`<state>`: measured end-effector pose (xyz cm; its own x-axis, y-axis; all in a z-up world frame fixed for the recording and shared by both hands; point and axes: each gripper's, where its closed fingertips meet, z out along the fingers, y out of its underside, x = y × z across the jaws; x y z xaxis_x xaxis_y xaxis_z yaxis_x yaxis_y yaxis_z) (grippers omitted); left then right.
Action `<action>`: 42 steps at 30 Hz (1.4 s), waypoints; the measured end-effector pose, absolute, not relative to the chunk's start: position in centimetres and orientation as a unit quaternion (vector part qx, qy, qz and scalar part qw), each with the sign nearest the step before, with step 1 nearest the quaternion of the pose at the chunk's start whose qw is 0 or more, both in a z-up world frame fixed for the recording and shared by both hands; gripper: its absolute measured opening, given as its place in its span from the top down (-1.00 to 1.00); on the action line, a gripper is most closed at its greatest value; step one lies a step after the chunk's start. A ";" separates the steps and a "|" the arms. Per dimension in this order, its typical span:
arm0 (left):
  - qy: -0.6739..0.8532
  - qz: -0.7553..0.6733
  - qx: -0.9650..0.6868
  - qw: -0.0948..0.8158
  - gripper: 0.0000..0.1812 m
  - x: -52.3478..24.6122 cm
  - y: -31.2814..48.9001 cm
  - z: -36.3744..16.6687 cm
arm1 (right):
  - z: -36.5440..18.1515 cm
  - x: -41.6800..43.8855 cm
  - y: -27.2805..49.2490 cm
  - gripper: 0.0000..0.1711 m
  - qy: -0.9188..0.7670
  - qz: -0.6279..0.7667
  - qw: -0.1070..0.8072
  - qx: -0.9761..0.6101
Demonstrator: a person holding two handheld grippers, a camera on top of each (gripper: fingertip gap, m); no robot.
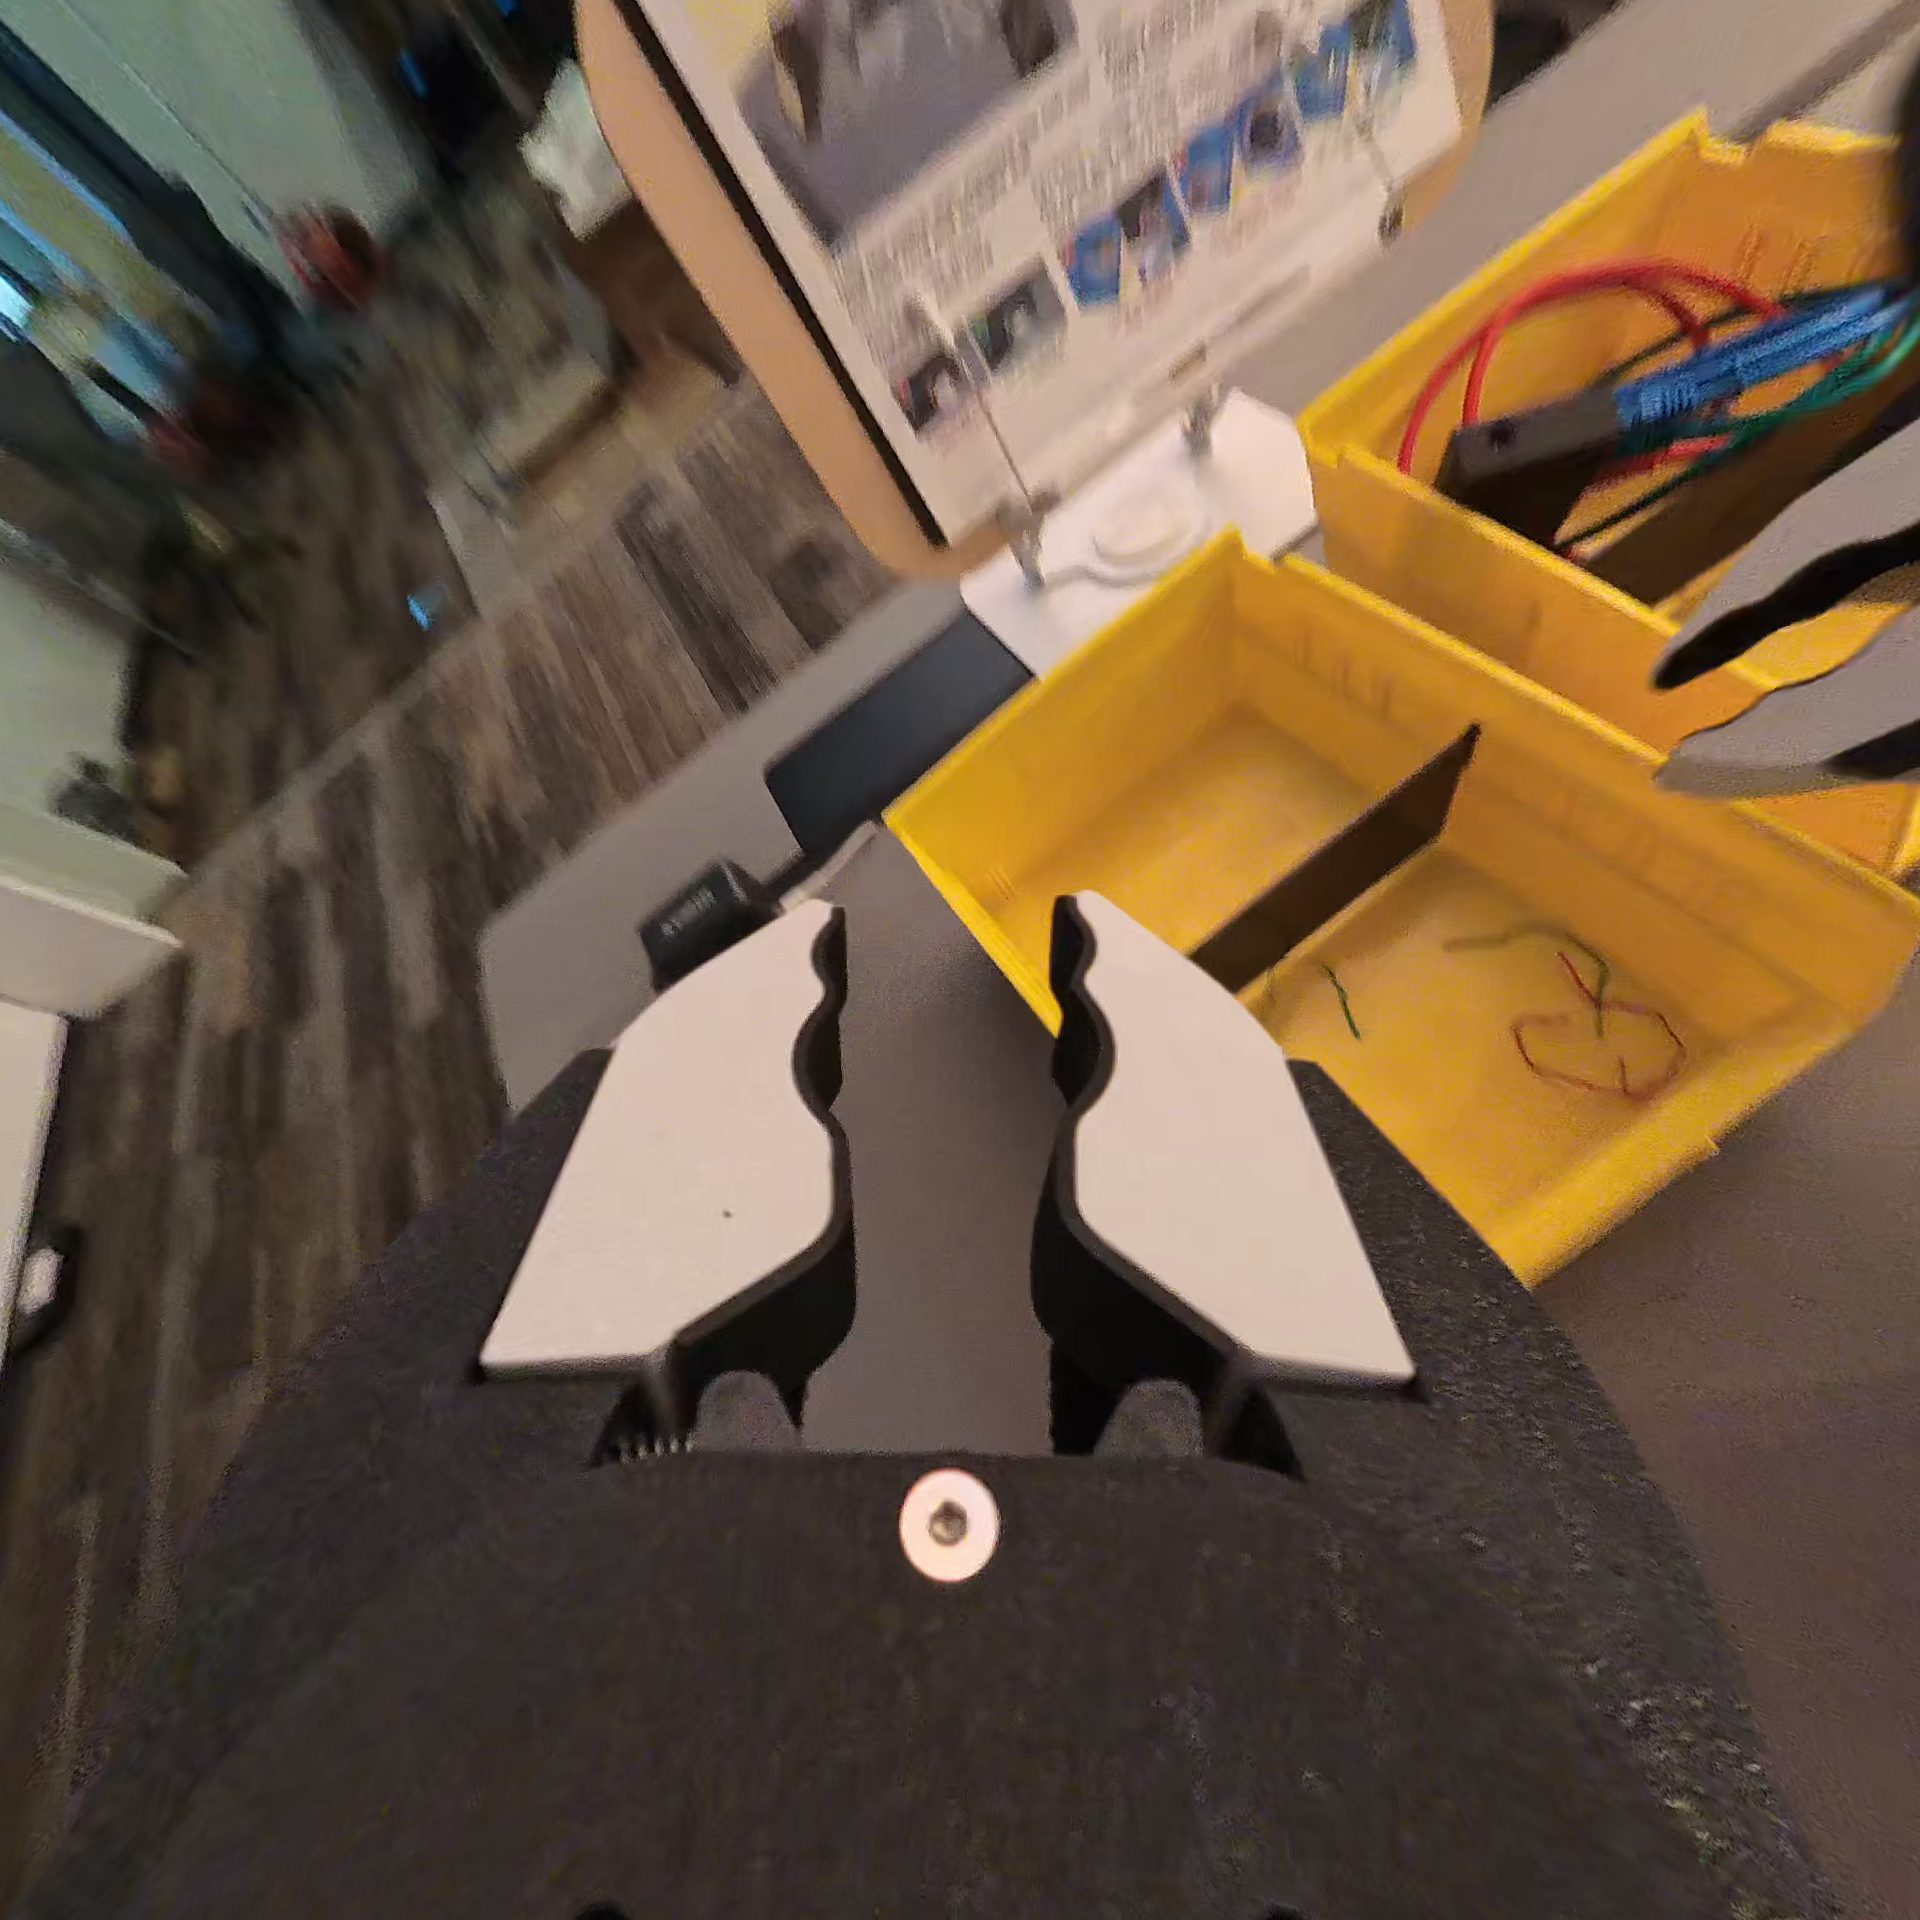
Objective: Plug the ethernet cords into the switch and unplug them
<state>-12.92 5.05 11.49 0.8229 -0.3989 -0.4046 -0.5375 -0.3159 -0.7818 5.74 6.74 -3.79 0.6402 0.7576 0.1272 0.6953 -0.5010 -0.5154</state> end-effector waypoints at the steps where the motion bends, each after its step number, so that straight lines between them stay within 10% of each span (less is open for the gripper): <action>1: 0.294 0.075 -0.793 0.528 0.61 -12.7 4.9 12.1 | -4.2 5.4 7.6 0.63 -0.404 0.060 0.265 -0.873; 26: 0.304 0.036 -0.781 0.544 0.62 -14.6 3.1 12.4 | -13.8 4.0 9.8 0.78 -0.249 0.055 0.026 -0.967; 42: 0.299 0.020 -0.773 0.559 0.61 -14.9 2.3 13.0 | -8.7 6.0 6.1 0.94 -0.296 0.075 -0.100 -0.947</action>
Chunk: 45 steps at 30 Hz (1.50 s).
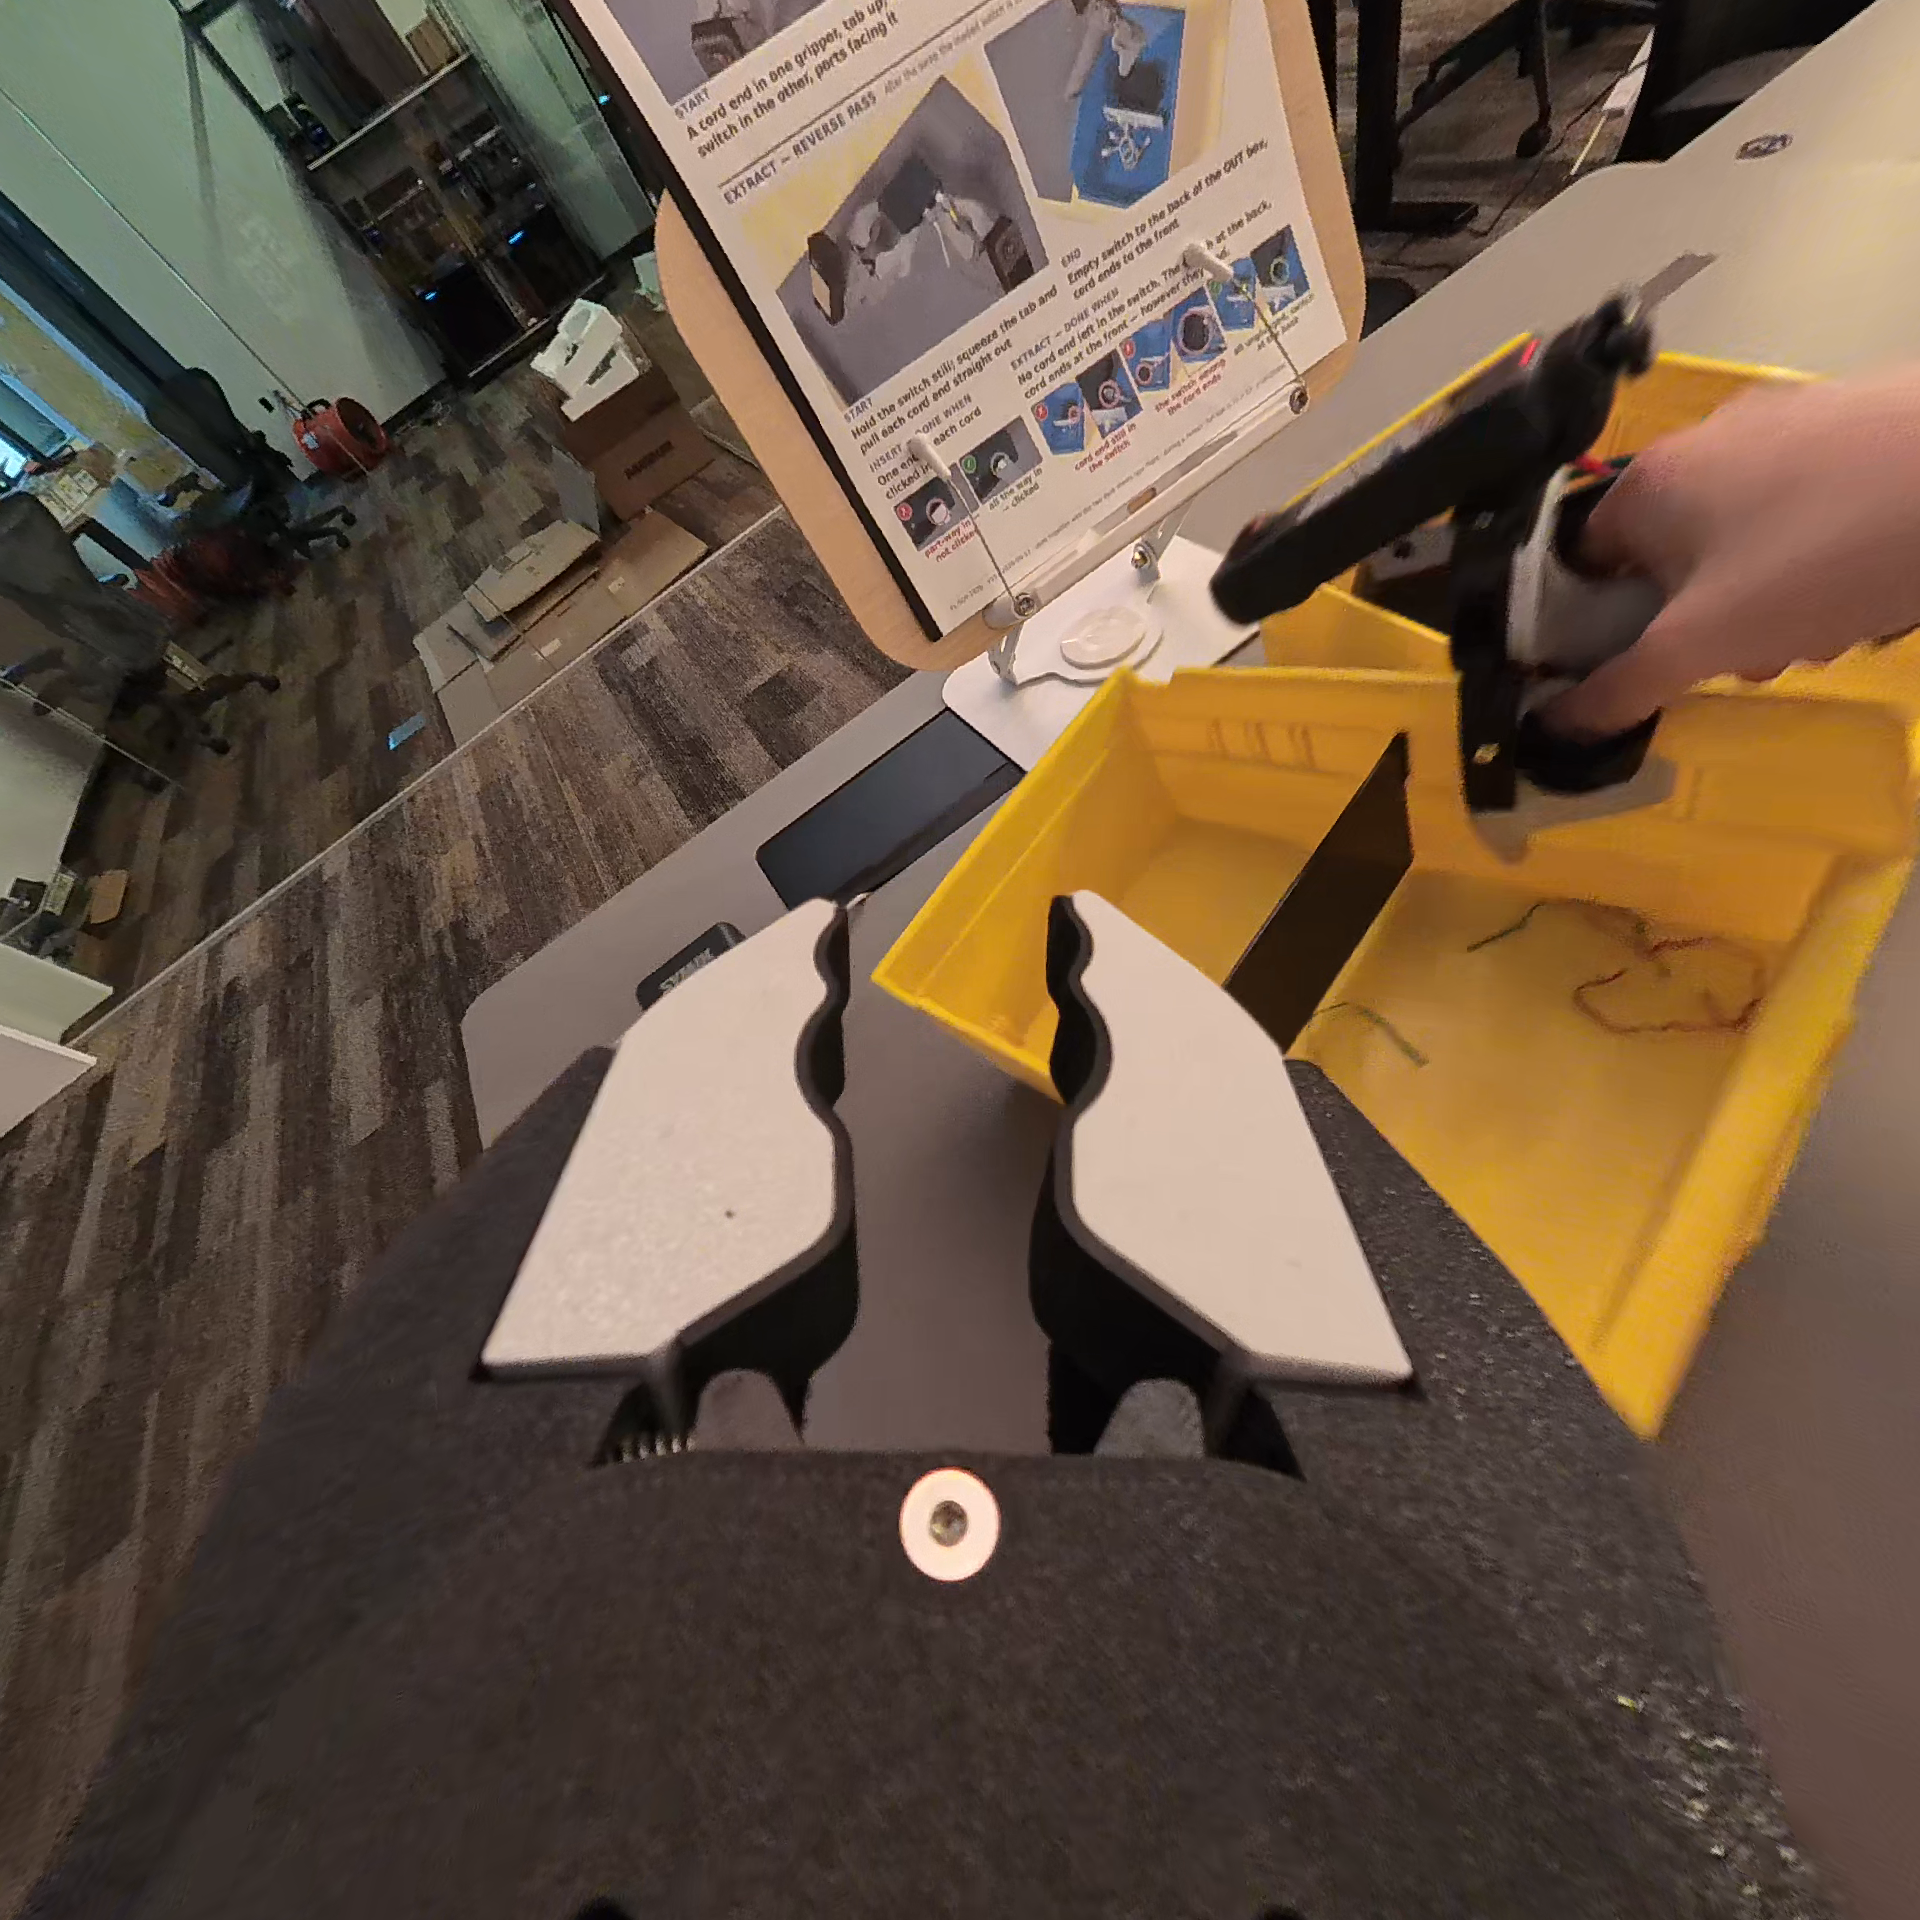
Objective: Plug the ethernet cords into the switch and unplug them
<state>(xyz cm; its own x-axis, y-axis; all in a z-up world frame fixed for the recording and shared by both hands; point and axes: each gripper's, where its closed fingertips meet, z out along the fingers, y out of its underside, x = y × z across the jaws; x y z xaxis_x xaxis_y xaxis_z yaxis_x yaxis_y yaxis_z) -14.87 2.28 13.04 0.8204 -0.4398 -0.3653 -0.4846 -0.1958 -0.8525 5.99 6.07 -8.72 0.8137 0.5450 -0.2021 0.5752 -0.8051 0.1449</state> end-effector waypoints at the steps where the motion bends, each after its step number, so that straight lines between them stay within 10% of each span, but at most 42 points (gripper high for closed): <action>1: 0.299 0.026 -0.774 0.557 0.59 -15.1 2.2 13.0 | -7.5 6.7 5.8 0.95 0.304 -0.076 0.100 0.944; 16: 0.360 0.011 -0.799 0.481 0.55 -11.5 2.3 9.6 | 6.9 40.9 4.8 0.94 0.096 -0.068 -0.027 0.993; 31: 0.421 -0.065 -0.815 0.393 0.54 -4.5 4.7 5.2 | -8.0 54.9 6.2 0.94 0.003 -0.095 -0.019 0.995; 34: 0.377 -0.133 -0.825 0.400 0.20 -1.3 7.1 4.6 | -10.3 55.7 7.4 0.94 0.028 -0.073 -0.029 0.997; 45: 0.364 -0.159 -0.861 0.316 0.07 9.7 9.4 -4.9 | -13.0 53.4 7.6 0.73 0.037 -0.144 -0.018 0.989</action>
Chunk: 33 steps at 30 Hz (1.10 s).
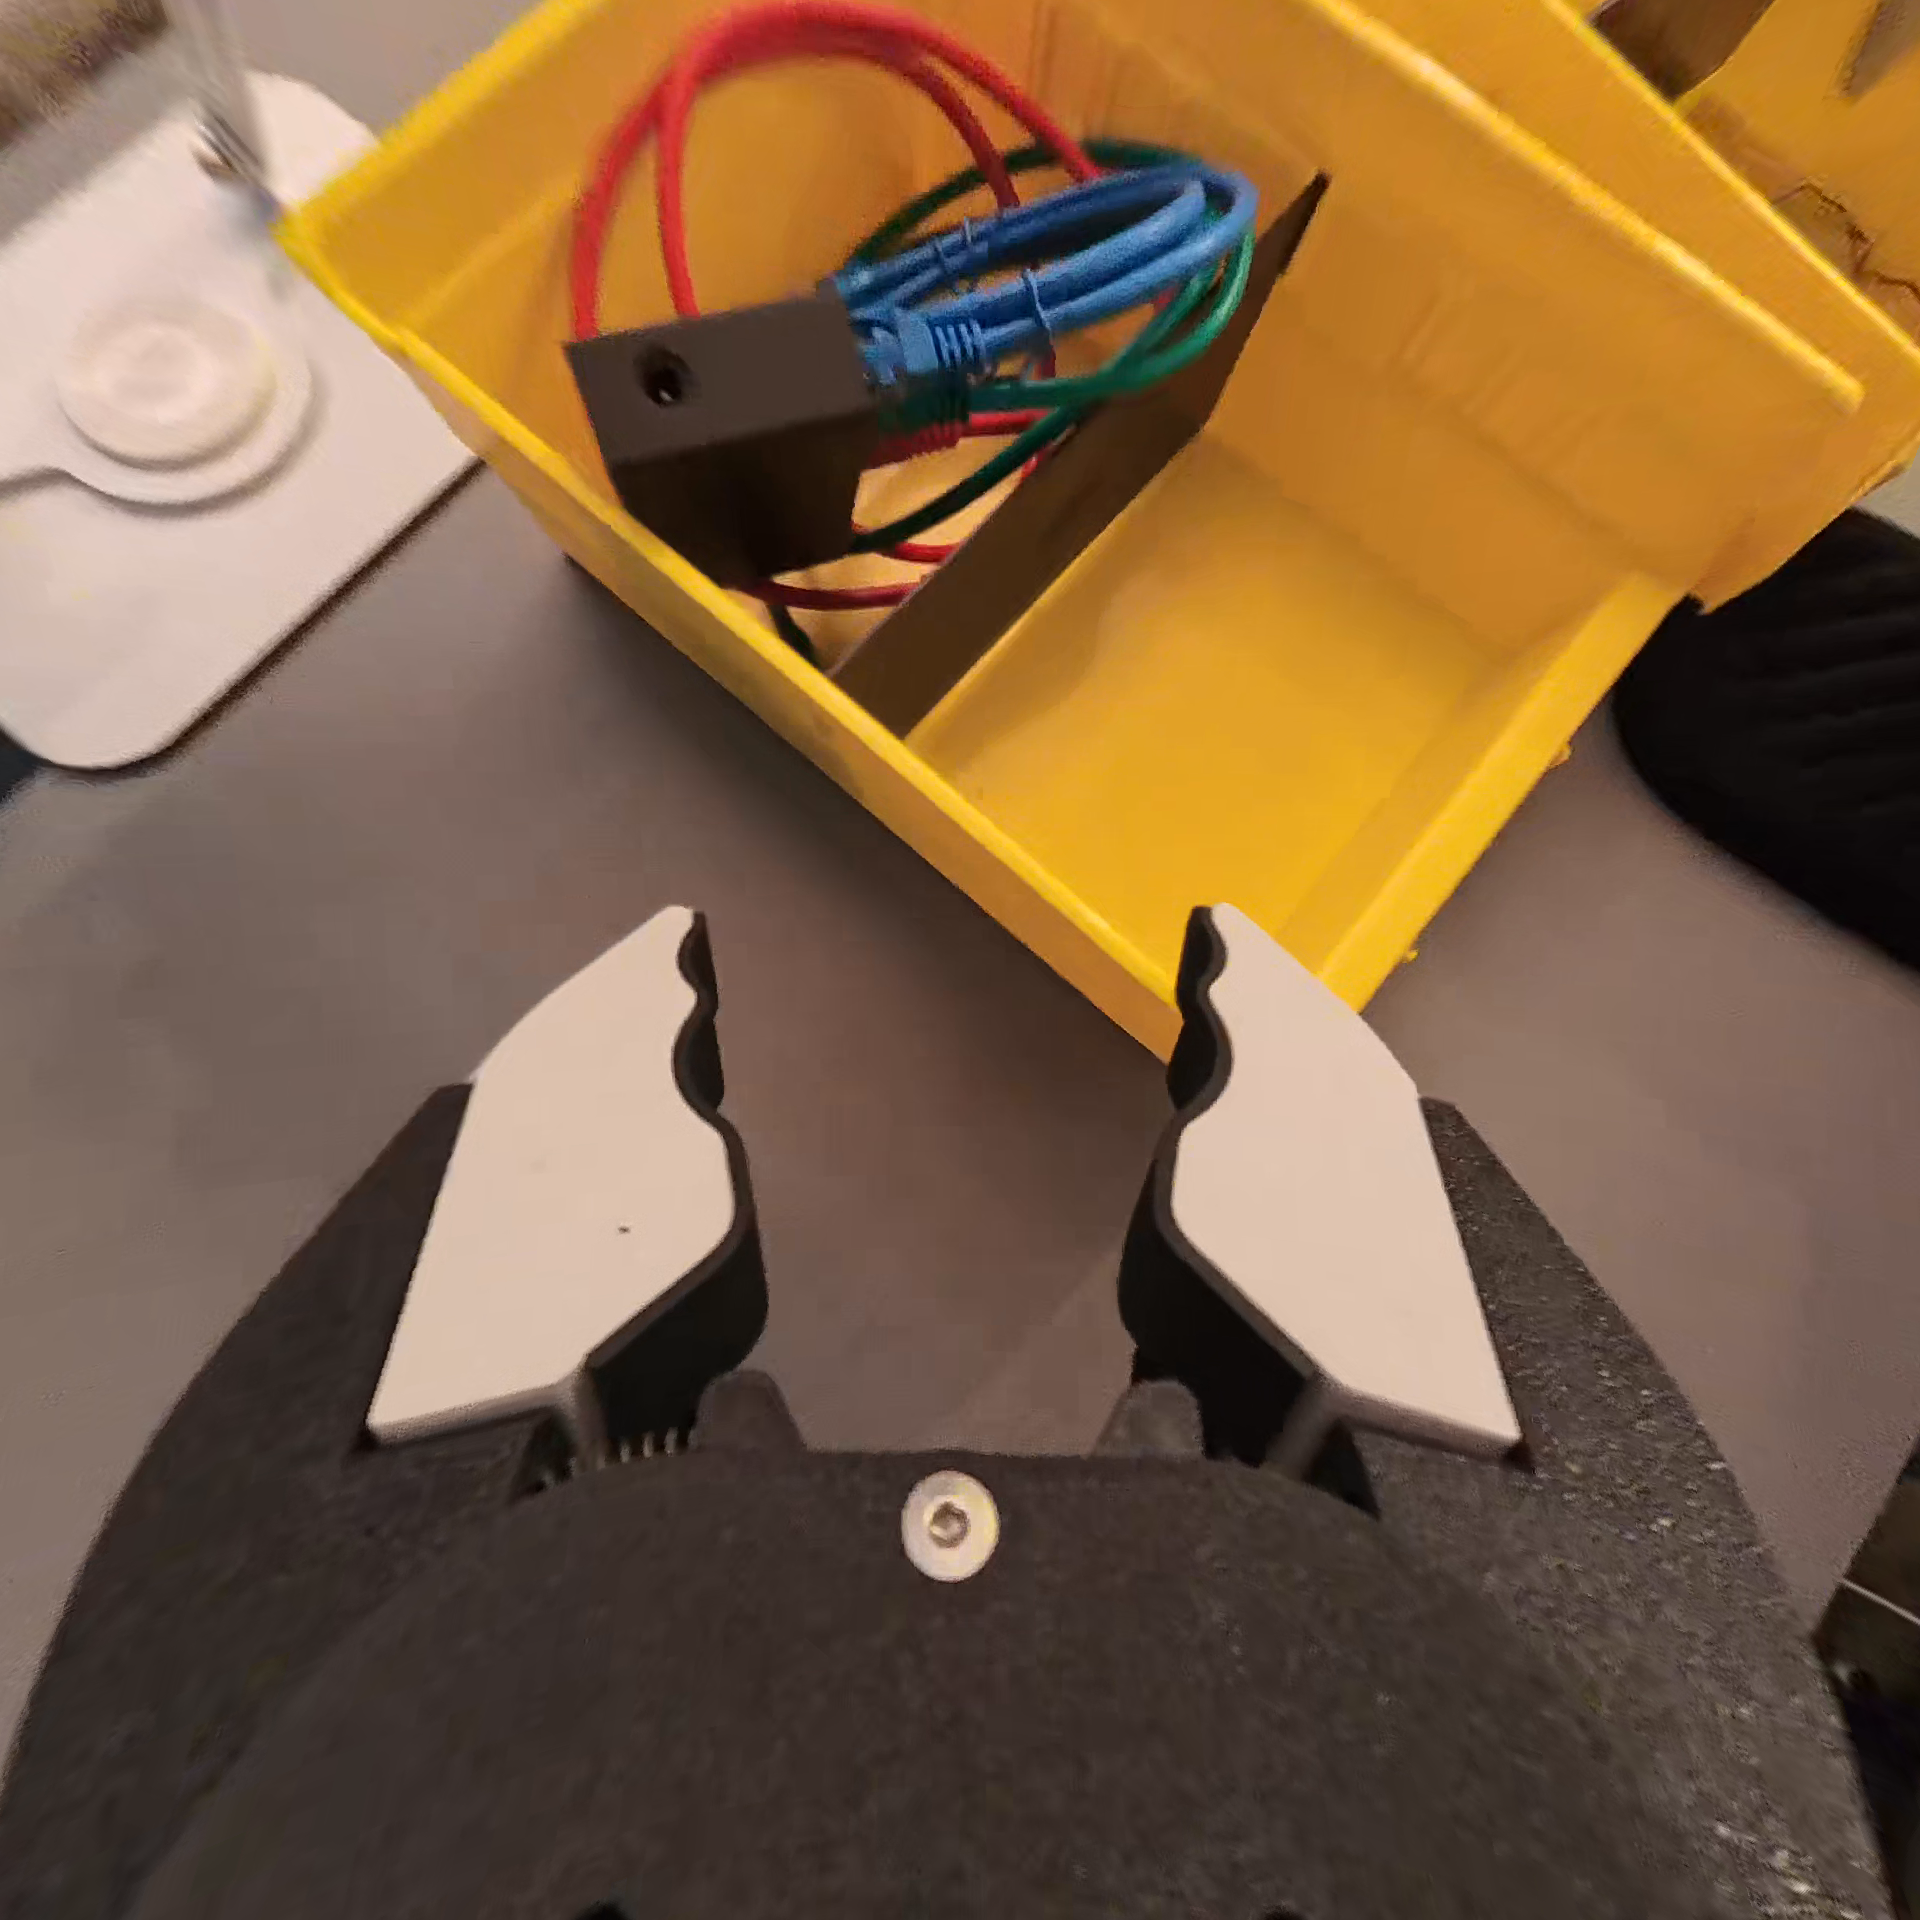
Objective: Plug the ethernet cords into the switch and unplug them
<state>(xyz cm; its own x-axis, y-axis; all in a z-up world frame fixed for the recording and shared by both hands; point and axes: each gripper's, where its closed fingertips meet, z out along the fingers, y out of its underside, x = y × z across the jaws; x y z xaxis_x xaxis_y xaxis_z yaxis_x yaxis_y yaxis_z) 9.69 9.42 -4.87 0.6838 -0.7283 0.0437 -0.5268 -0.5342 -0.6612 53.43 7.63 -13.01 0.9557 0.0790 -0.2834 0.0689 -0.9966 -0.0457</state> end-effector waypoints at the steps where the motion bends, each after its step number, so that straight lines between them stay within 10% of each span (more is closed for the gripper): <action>1: 0.357 -0.161 -0.868 0.307 0.06 10.2 9.8 -5.4 | -12.9 52.9 7.0 0.71 -0.034 0.164 0.003 -0.986; 8: 0.292 -0.153 -0.930 0.160 -0.01 11.2 11.2 -7.7 | -12.8 52.6 6.8 0.74 -0.054 0.163 -0.002 -0.985; 19: 0.274 -0.065 -0.960 -0.003 0.49 12.4 10.1 -11.5 | -13.3 53.1 8.2 0.84 -0.102 0.100 0.022 -0.989; 25: 0.236 -0.048 -0.970 -0.030 0.93 9.3 11.1 -11.5 | -13.0 51.6 8.0 0.76 -0.137 0.106 0.016 -0.985; 33: 0.151 -0.093 -0.984 0.010 0.93 1.2 11.3 -11.3 | -12.9 49.3 8.9 0.76 -0.170 0.103 0.000 -0.980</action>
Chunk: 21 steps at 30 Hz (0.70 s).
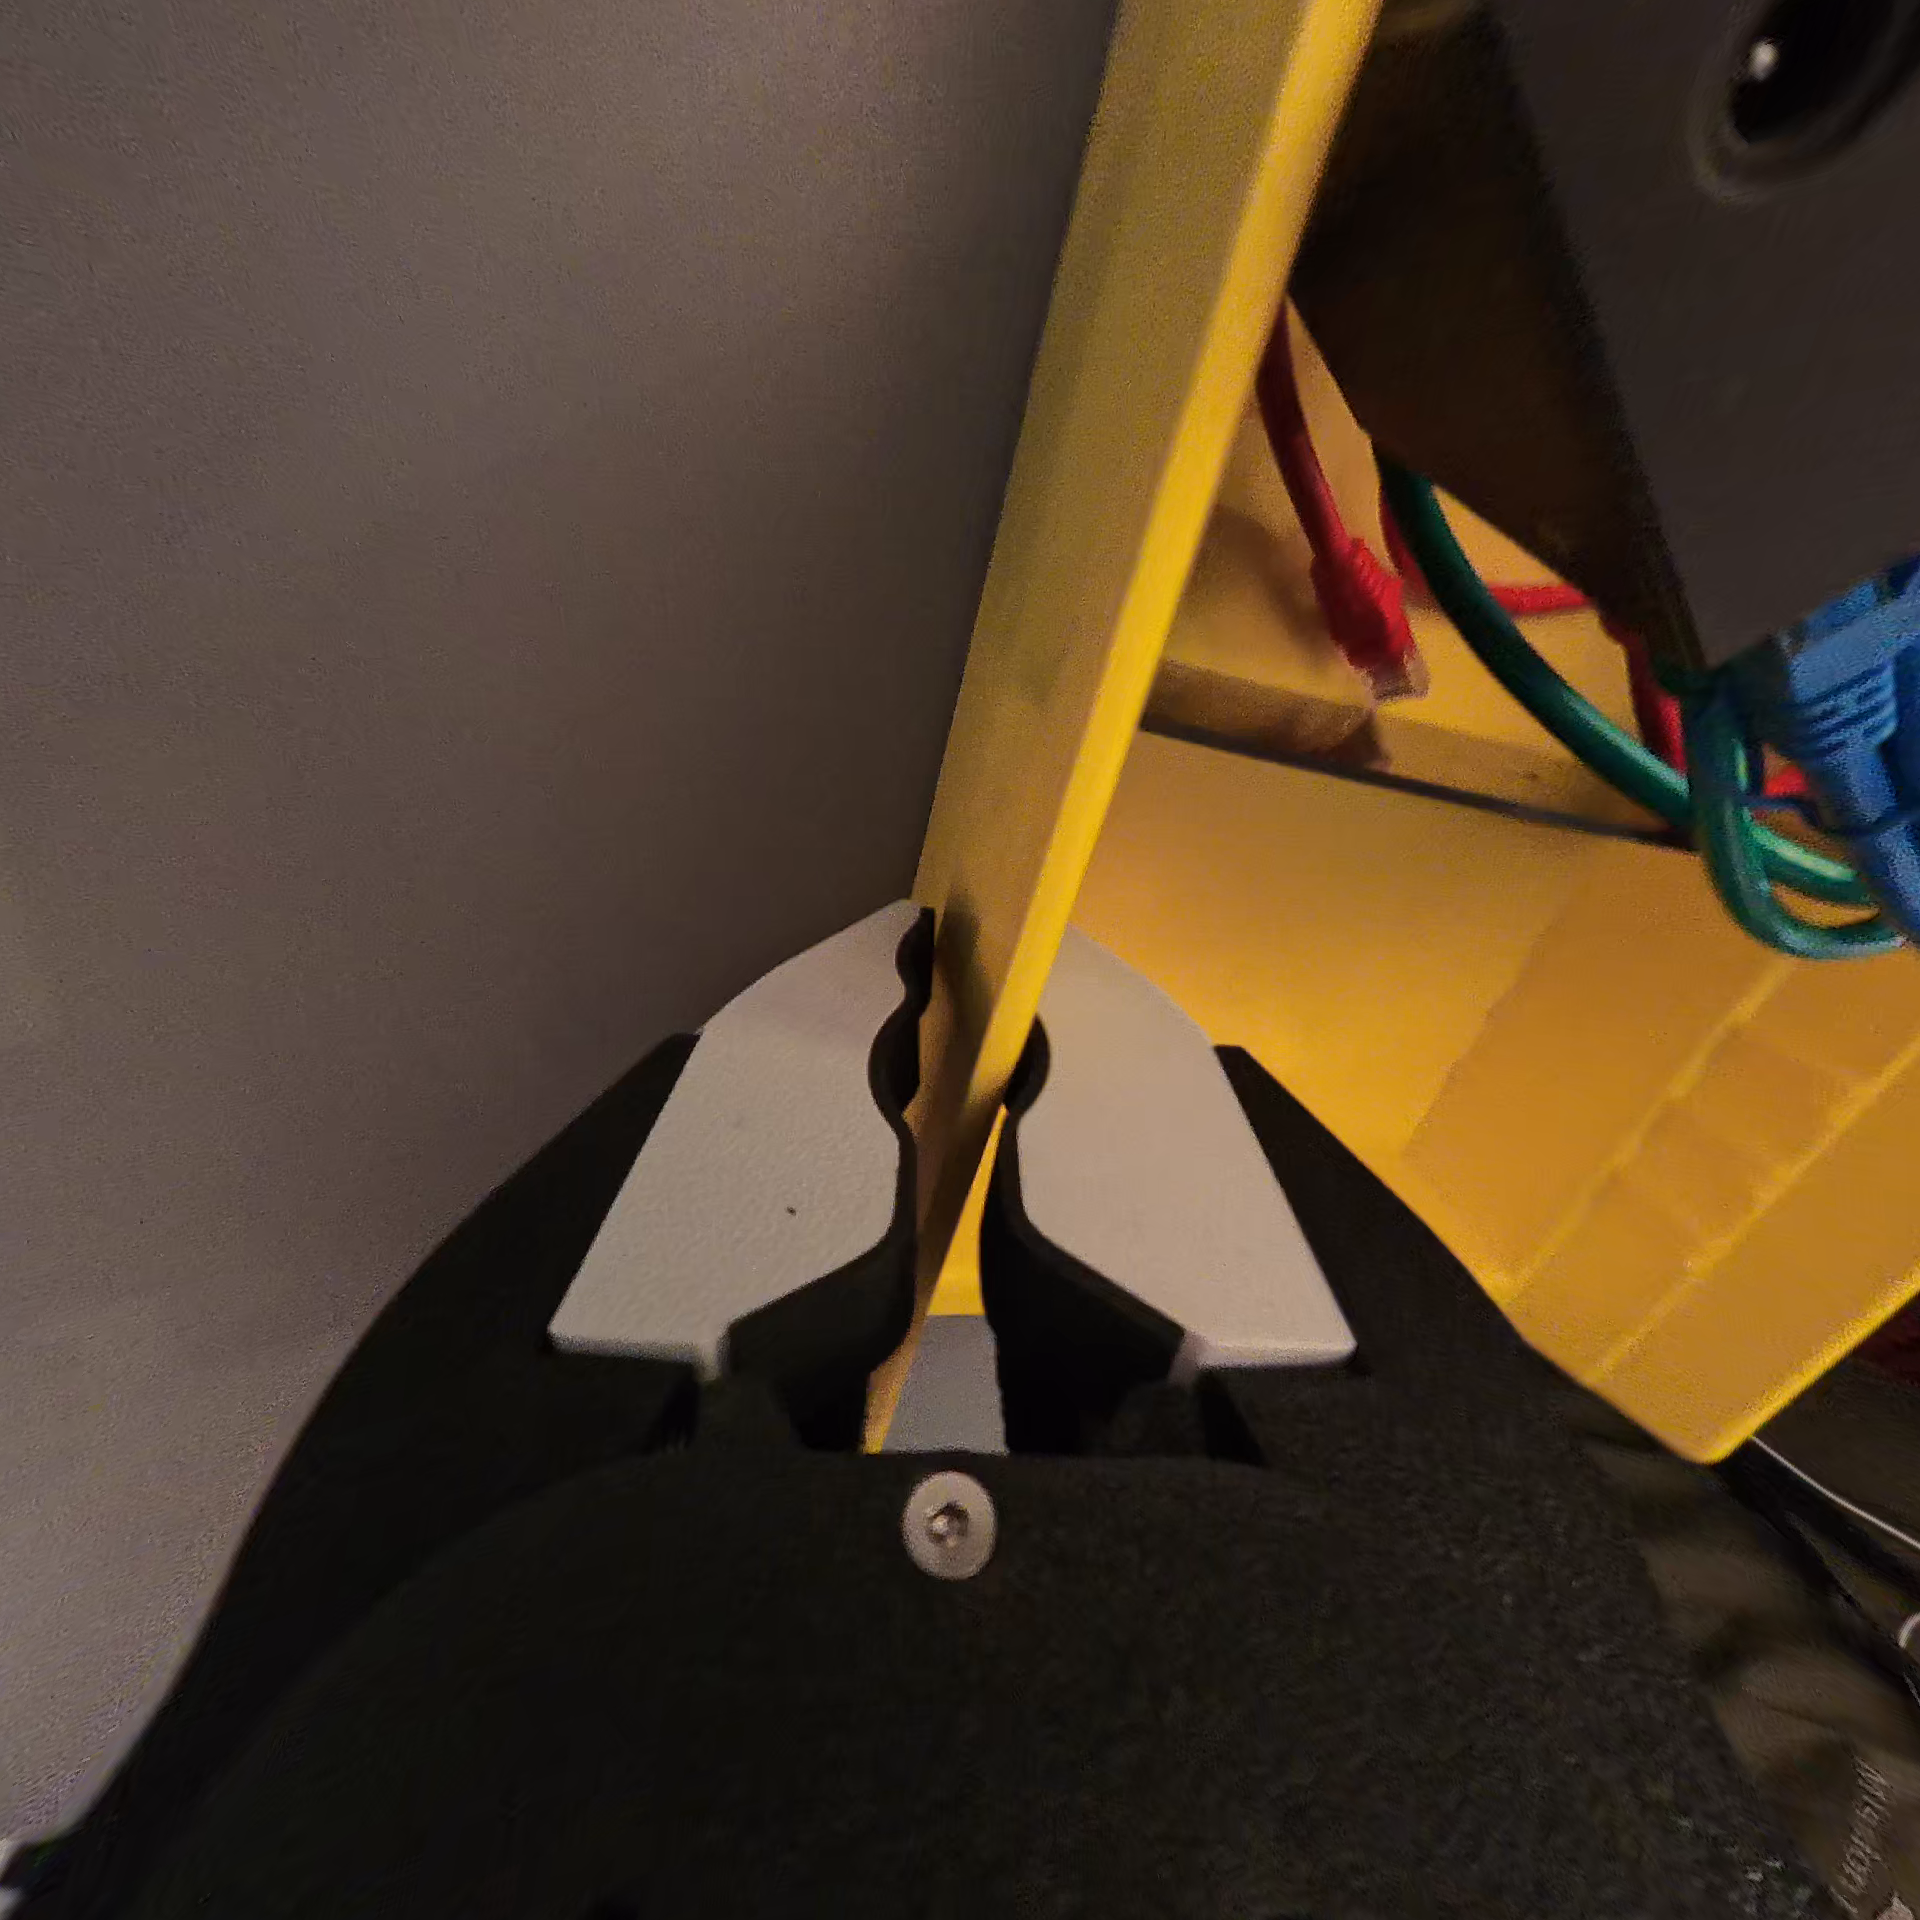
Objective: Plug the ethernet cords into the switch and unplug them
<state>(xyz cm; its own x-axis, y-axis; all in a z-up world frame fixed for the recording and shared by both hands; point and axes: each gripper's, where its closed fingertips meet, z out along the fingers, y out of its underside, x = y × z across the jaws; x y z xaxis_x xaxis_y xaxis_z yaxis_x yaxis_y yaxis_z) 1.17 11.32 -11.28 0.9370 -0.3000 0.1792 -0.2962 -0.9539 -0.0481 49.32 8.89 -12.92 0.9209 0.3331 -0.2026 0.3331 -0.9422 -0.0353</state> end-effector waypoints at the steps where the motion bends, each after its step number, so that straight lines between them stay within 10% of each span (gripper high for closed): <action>1: 0.137 -0.093 -0.986 0.017 0.92 -0.3 11.2 -11.3 | -12.9 48.9 9.1 0.76 -0.177 0.103 -0.001 -0.979; 21: -0.194 -0.093 -0.971 0.103 0.94 -26.6 2.8 -10.9 | -13.3 40.9 11.6 0.81 -0.172 0.162 -0.044 -0.971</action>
